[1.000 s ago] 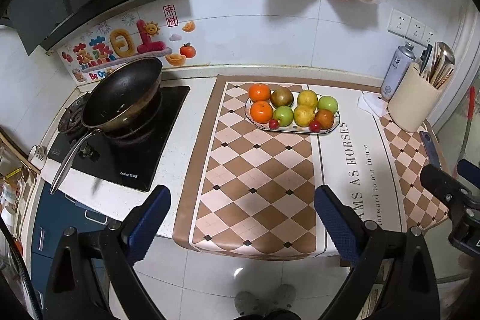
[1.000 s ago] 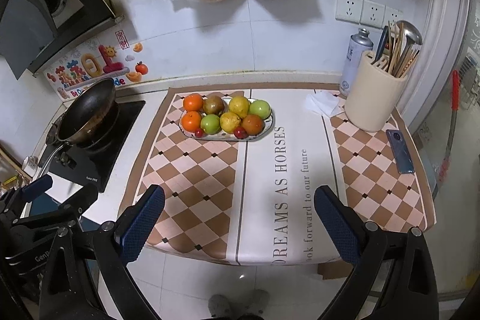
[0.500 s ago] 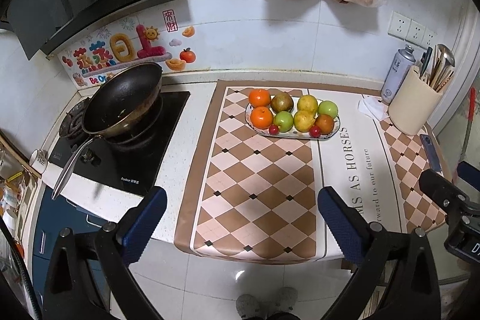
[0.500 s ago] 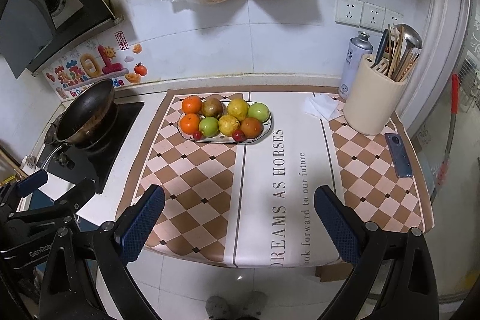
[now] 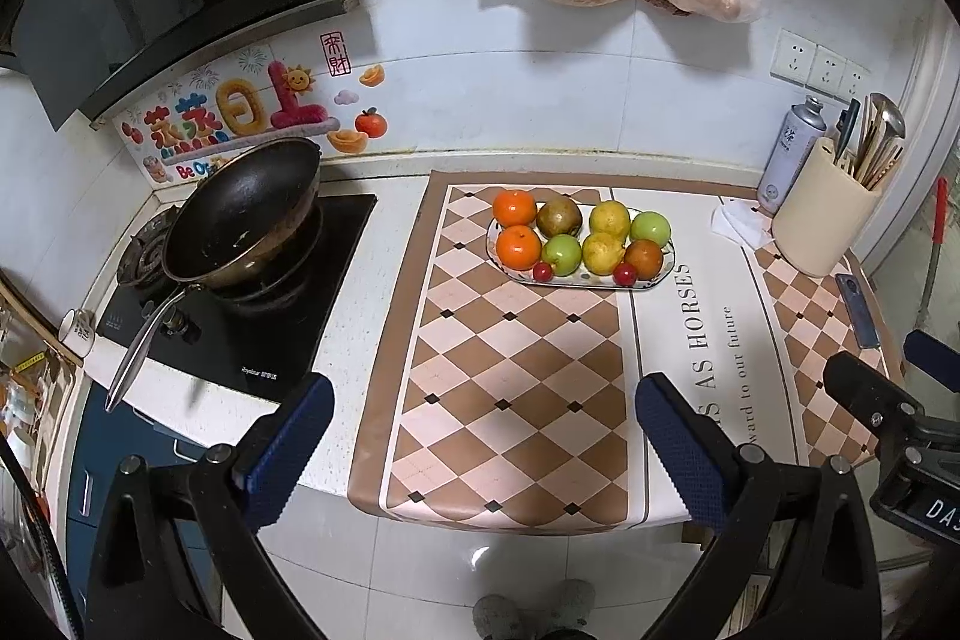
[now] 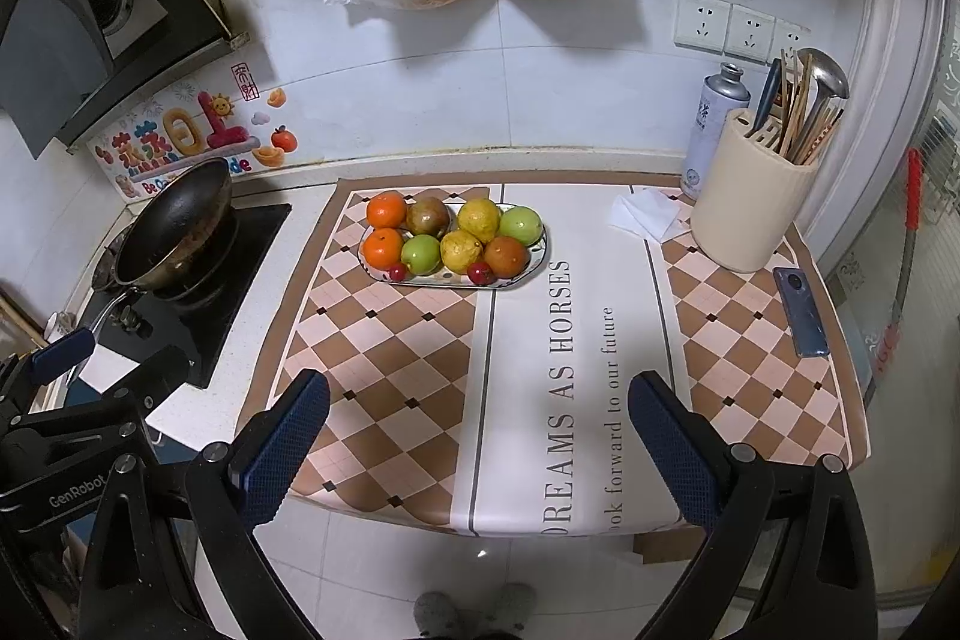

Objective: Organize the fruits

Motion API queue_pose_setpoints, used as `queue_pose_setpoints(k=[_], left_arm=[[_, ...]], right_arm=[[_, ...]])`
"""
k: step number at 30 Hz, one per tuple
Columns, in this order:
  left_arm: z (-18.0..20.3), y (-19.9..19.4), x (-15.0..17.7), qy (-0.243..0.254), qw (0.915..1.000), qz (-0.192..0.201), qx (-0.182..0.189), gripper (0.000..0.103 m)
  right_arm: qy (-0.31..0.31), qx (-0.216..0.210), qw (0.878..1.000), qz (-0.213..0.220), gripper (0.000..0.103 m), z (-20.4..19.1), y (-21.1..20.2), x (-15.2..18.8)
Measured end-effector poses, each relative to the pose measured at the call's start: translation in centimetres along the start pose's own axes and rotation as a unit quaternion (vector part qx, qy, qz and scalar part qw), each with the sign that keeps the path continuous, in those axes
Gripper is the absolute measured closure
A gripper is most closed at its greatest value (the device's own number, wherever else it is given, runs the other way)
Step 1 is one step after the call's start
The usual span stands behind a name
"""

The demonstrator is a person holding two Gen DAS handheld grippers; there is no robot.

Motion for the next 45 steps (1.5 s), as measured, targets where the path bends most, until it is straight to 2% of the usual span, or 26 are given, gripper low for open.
queue_pose_setpoints(k=[45], left_arm=[[0.63, -0.66, -0.09, 0.003, 1.0, 0.001, 0.009, 0.0]], right_arm=[[0.003, 0.0, 1.0, -0.006, 0.001, 0.3, -0.09, 0.21]])
Point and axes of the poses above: each gripper's, at about its wrist camera, not at the fingertips, and y roughly the way its jaws point, z to its right, x to its underside, the point moved 8 cm from there along y, roughly the way its jaws point, and after that the axes turned 5 degrees about -y, right-handed, at the moved point
